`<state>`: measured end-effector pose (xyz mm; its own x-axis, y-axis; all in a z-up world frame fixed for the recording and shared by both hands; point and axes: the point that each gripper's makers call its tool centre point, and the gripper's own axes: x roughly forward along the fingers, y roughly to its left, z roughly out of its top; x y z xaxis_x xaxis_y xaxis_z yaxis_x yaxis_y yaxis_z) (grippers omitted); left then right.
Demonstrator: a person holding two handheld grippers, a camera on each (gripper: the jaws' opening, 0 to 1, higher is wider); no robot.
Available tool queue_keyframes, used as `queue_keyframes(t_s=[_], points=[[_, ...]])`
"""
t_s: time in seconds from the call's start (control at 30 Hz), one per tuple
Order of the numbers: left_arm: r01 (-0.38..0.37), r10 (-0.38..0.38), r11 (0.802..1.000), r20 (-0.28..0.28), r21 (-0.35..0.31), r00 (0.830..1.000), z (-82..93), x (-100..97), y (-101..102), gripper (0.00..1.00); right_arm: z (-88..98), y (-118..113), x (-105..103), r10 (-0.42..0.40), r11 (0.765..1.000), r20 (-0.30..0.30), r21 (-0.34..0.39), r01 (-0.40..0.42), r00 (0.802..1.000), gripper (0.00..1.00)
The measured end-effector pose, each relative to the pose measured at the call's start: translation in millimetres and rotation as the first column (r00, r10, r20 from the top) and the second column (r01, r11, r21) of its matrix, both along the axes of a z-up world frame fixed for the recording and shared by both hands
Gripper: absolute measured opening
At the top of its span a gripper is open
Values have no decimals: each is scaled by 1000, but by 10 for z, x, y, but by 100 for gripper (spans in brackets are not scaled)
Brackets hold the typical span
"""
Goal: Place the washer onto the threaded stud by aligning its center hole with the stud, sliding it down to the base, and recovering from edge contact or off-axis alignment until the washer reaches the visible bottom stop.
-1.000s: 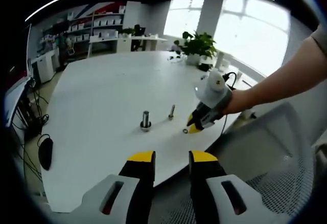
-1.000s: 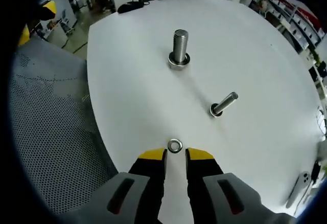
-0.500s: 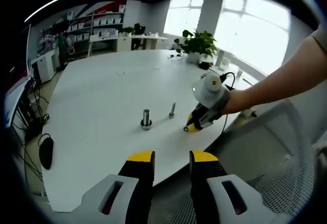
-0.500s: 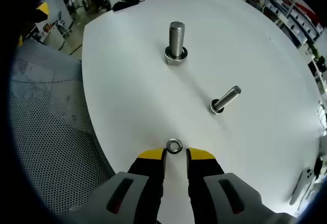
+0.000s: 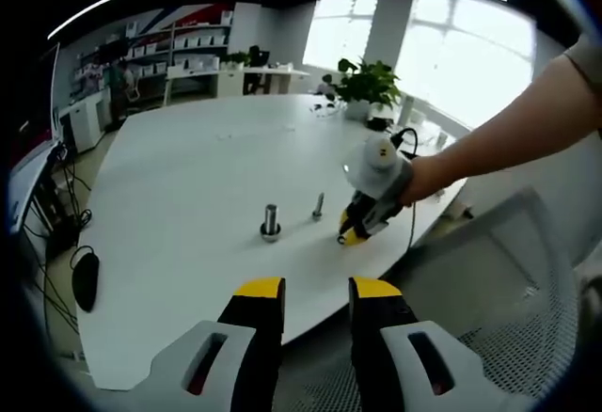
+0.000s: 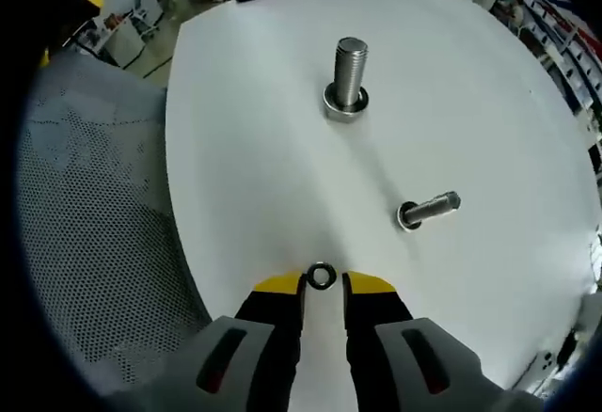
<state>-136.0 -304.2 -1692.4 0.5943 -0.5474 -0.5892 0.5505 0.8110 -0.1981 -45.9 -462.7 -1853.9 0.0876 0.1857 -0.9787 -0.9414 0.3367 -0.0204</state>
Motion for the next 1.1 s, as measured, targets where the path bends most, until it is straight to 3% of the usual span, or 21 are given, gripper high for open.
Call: queue_keyframes(t_s=[0.07,0.13,0.2,0.27,0.43,0.8,0.9,1.1], points=[[-1,1,1000,-2,2,1000,-3,-1,4,25,-7,18,-11,70,997,-3,-26,-70,998,16],[-1,1,1000,-2,4,1000,-4,3,5,25,-19,11,9,8,999,-37,-49,-10,999,15],[-3,3,1000,1,2,1000,1,7,9,25,-30,7,28,16,995,-48,-98,-21,999,14],[-5,5,1000,1,1,1000,3,6,14,25,-33,6,25,44,989,-47,-142,-50,998,14],[-2,2,1000,4,1,1000,10,9,6,24,-50,14,24,-39,982,-34,-189,32,999,14],[-4,5,1000,24,-16,1000,53,29,6,23,-37,-10,8,-126,986,49,-107,131,991,15],[-2,3,1000,19,-15,1000,41,24,4,23,-42,-22,26,-164,982,38,-86,167,986,15],[5,-5,1000,11,-14,1000,28,11,-8,23,-50,-13,11,-148,982,39,-110,151,988,15]])
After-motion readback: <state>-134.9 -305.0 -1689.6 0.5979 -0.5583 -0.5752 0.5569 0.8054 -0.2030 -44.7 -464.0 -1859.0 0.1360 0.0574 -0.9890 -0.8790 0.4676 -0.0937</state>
